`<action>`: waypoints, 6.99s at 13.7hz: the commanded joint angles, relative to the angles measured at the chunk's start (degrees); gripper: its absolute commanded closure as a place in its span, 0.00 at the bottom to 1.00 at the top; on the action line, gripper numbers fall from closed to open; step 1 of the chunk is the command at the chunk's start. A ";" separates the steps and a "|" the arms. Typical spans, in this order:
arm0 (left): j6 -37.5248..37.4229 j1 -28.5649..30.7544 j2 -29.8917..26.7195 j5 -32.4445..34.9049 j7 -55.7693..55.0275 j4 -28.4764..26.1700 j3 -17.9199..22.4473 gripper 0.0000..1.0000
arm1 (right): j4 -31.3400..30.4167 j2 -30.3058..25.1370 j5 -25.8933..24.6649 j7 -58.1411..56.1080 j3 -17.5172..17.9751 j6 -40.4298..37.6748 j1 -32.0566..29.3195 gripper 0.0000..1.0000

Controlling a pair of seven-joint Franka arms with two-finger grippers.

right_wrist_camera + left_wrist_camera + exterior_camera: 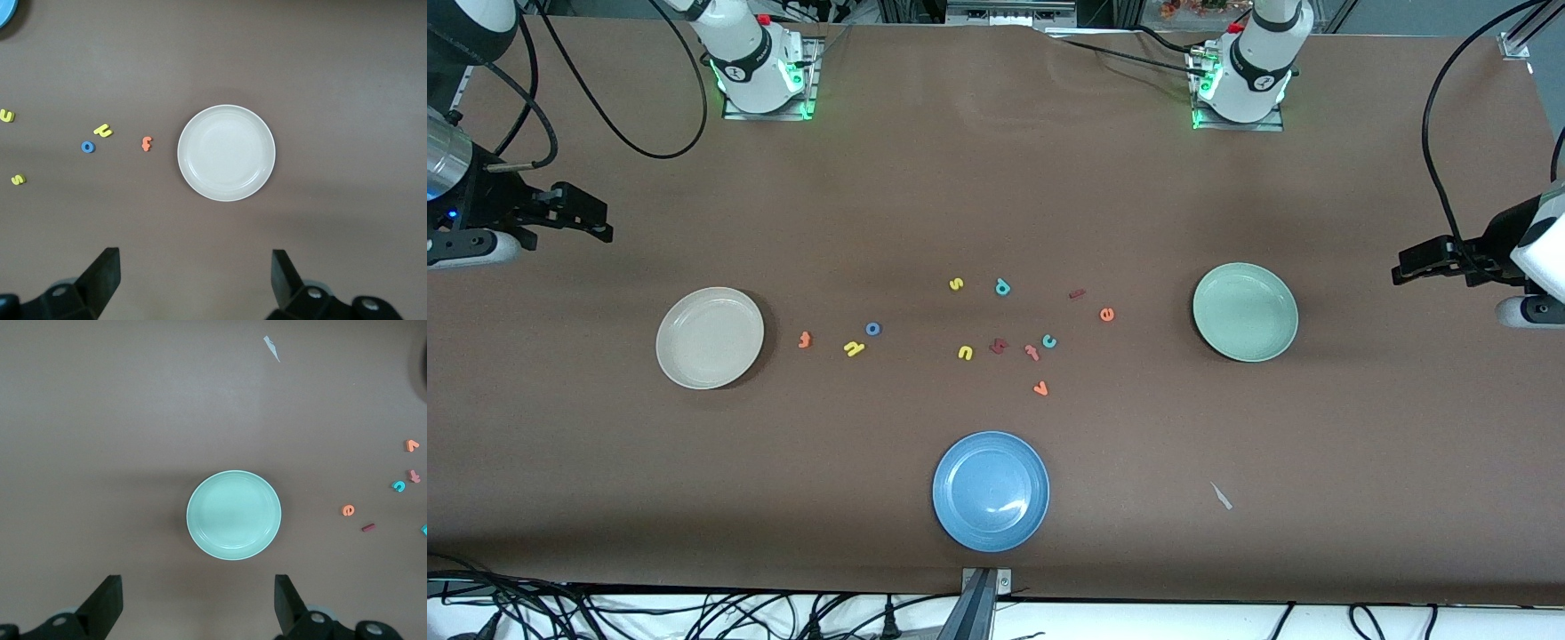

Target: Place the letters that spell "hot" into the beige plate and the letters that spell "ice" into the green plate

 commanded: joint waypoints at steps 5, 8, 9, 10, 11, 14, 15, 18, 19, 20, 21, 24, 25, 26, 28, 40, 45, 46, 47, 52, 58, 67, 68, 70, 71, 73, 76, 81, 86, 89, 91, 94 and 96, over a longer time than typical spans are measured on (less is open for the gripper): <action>0.35 0.12 0.29 -0.34 -0.25 0.16 0.11 0.00 | 0.91 0.22 0.55 0.06 0.08 -1.02 -0.26 0.00; 0.44 0.12 0.38 -0.25 -0.33 0.16 0.02 0.00 | 0.91 0.22 0.55 0.06 0.08 -1.02 -0.26 0.00; 0.44 0.12 0.38 -0.33 -0.33 0.16 0.02 0.00 | 0.91 0.22 0.55 0.06 0.08 -1.02 -0.26 0.00; 0.44 0.12 0.55 -0.34 -0.25 0.16 0.02 0.00 | 0.91 0.22 0.55 0.06 0.08 -1.02 -0.26 0.00; 0.44 0.12 0.55 -0.34 -0.33 0.16 0.11 0.00 | 0.91 0.22 0.55 0.06 0.08 -1.02 -0.26 0.00; 0.44 0.12 0.64 -0.34 -0.25 0.16 0.11 0.00 | 0.91 0.22 0.55 0.06 0.08 -1.02 -0.26 0.00; 0.44 0.12 0.64 -0.34 -0.25 0.16 0.11 0.00 | 0.91 0.22 0.55 0.06 0.08 -1.02 -0.26 0.00; 0.44 0.12 0.64 -0.34 -0.25 0.16 0.11 0.00 | 0.91 0.22 0.55 0.06 0.08 -1.02 -0.26 0.00; 0.44 0.12 0.73 -0.34 -0.25 0.16 0.11 0.00 | 0.91 0.22 0.55 0.06 0.08 -1.02 -0.26 0.00; 0.44 0.12 0.64 -0.34 -0.25 0.16 0.02 0.00 | 0.91 0.22 0.55 0.06 0.08 -1.02 -0.26 0.00; 0.44 0.12 0.73 -0.34 -0.25 0.16 0.02 0.00 | 0.91 0.22 0.55 0.06 0.08 -1.02 -0.26 0.00; 0.44 0.12 0.73 -0.34 -0.25 0.16 0.02 0.00 | 0.91 0.22 0.55 0.06 0.08 -1.02 -0.26 0.00; 0.44 0.12 0.73 -0.34 -0.25 0.16 0.02 0.00 | 0.91 0.22 0.55 0.06 0.08 -1.02 -0.26 0.00; 0.44 0.12 0.64 -0.34 -0.33 0.16 0.02 0.00 | 0.91 0.22 0.55 0.06 0.08 -1.02 -0.26 0.00; 0.35 0.12 0.64 -0.34 -0.33 0.16 0.02 0.00 | 0.91 0.22 0.55 0.06 0.08 -1.02 -0.26 0.00; 0.35 -0.15 0.64 -0.34 -0.33 0.16 0.11 0.00 | 0.91 0.22 0.64 0.06 0.08 -1.02 -0.26 0.00; 0.35 -0.15 0.73 -0.34 -0.33 0.16 0.11 0.00 | 0.91 0.40 0.64 1.29 0.00 -1.11 -0.70 0.00; 0.44 -0.06 0.73 -0.34 -0.33 0.16 0.02 0.00 | 0.91 0.40 0.64 1.29 -0.09 -1.11 -0.70 0.00; 0.44 -0.06 0.73 -0.34 -0.33 0.16 0.02 0.00 | 0.82 0.57 0.55 1.20 -0.09 -1.11 -0.79 0.00; 0.44 -0.06 0.99 -0.34 -0.33 0.16 0.02 0.00 | 1.08 0.84 0.81 1.46 -0.62 -2.33 -0.79 0.00; 0.44 -0.06 1.08 -0.34 -0.25 0.16 0.02 0.00 | 1.08 1.37 0.55 1.12 -0.53 -4.36 -0.70 0.00; 0.44 -0.32 1.43 -0.95 -0.33 0.16 -0.24 0.00 | 8.80 11.45 1.95 1.55 0.17 -4.36 2.72 0.00; 0.44 -0.41 1.52 -1.13 -0.25 0.16 -0.33 0.00 | 10.38 13.91 3.44 1.73 0.08 -4.19 3.68 0.00; 0.44 -2.68 2.39 -1.13 0.02 0.33 -0.42 0.00 | 11.37 18.83 4.15 3.30 0.34 -1.83 4.39 0.00; 0.44 -3.74 2.92 -1.04 -0.33 0.33 -0.42 0.00 | 10.93 20.34 4.33 4.01 1.04 1.06 4.39 0.00; 0.44 -6.11 3.89 -1.21 -0.51 0.24 -0.50 0.00 | 10.23 22.97 4.24 4.28 2.54 5.29 4.39 0.00; 0.44 -11.29 6.69 -1.30 -5.23 -0.19 -0.50 0.00 | 5.77 25.63 3.81 4.36 4.21 12.21 4.39 0.00; 4.12 -18.59 13.20 -1.39 -15.34 -0.90 -0.68 0.00 | -7.42 25.36 3.28 4.54 5.97 29.81 4.48 0.01; 14.55 -21.84 16.11 -7.63 -20.54 -7.29 -0.68 0.00 | -13.85 24.83 -4.63 12.43 8.60 36.77 4.48 0.01; 24.50 -25.18 17.77 -7.63 -25.55 -13.01 -0.68 0.00 | -16.22 25.01 -8.66 17.09 10.37 39.13 4.39 0.01; 26.63 -27.03 20.75 -7.63 -29.41 -13.64 -0.68 0.00 | -18.95 25.01 -9.64 19.47 11.33 43.08 4.39 0.01; 30.12 -28.71 23.57 -7.63 -32.23 -14.51 -0.68 0.00 | -21.23 25.45 -9.73 19.92 11.60 46.08 4.31 0.01; 36.71 -28.97 23.49 -7.63 -32.68 -18.63 -0.77 0.03 | -22.21 25.71 -9.73 20.44 11.60 47.40 4.22 0.01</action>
